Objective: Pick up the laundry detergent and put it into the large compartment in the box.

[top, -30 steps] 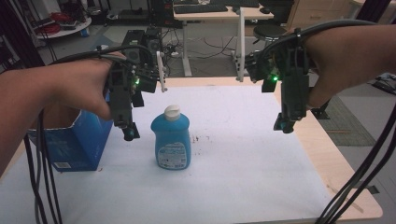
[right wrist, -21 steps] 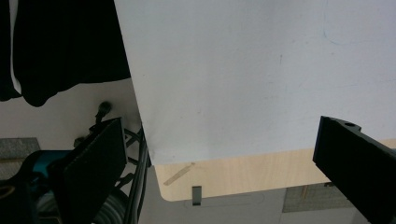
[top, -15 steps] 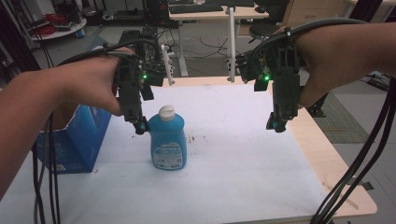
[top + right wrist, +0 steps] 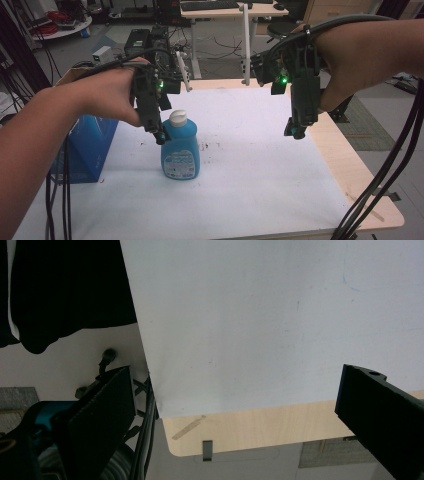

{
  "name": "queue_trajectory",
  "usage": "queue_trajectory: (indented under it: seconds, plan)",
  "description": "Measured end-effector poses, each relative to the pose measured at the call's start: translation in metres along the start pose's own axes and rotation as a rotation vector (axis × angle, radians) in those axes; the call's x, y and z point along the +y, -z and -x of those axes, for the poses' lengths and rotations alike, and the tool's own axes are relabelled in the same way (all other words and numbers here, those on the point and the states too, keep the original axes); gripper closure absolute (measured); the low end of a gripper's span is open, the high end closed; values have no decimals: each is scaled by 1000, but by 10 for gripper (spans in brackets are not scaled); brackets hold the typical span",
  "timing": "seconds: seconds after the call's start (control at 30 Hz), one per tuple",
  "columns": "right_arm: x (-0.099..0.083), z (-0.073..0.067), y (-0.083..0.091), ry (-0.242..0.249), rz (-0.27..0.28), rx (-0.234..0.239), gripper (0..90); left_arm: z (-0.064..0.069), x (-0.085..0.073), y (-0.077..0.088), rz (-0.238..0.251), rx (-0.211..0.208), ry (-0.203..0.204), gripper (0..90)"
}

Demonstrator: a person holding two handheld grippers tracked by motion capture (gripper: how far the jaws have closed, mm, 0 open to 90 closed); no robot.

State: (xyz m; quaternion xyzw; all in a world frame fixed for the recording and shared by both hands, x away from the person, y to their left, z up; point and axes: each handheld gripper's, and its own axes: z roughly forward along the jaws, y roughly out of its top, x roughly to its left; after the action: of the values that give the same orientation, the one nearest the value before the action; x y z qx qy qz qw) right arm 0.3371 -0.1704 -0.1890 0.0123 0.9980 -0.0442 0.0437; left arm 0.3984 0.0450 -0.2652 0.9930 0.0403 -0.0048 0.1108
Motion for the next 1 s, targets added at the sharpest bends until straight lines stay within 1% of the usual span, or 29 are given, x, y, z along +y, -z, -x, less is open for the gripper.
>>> queue_trajectory:
  seconds: [0.07,0.17,0.2,0.33,0.5,0.6,0.67,0.87,0.9,1.0]
  plan:
    - [1,1,0,8,0,0,20,-1,1,-4,-1,2,2,16]
    - [2,1,0,1,4,0,20,-1,3,-8,-10,13,-1,16]
    - [2,1,0,0,3,1,20,-1,4,-9,-12,11,-1,16]
    - [2,1,0,8,2,2,20,-2,9,-13,-18,16,-4,17]
    - [2,0,0,-1,0,2,20,-3,15,-21,-55,19,-16,16]
    - [1,1,0,1,4,3,20,-4,17,-24,-66,17,-18,16]
    - [0,1,0,-4,2,2,20,-4,20,-28,-88,22,-22,16]
    - [-2,1,-1,-9,4,3,20,-1,24,-33,-109,24,-29,16]
    - [-2,1,-1,-6,4,4,20,-1,27,-35,-120,23,-37,16]
    - [-3,3,-3,-6,9,5,20,0,30,-37,-133,24,-44,17]
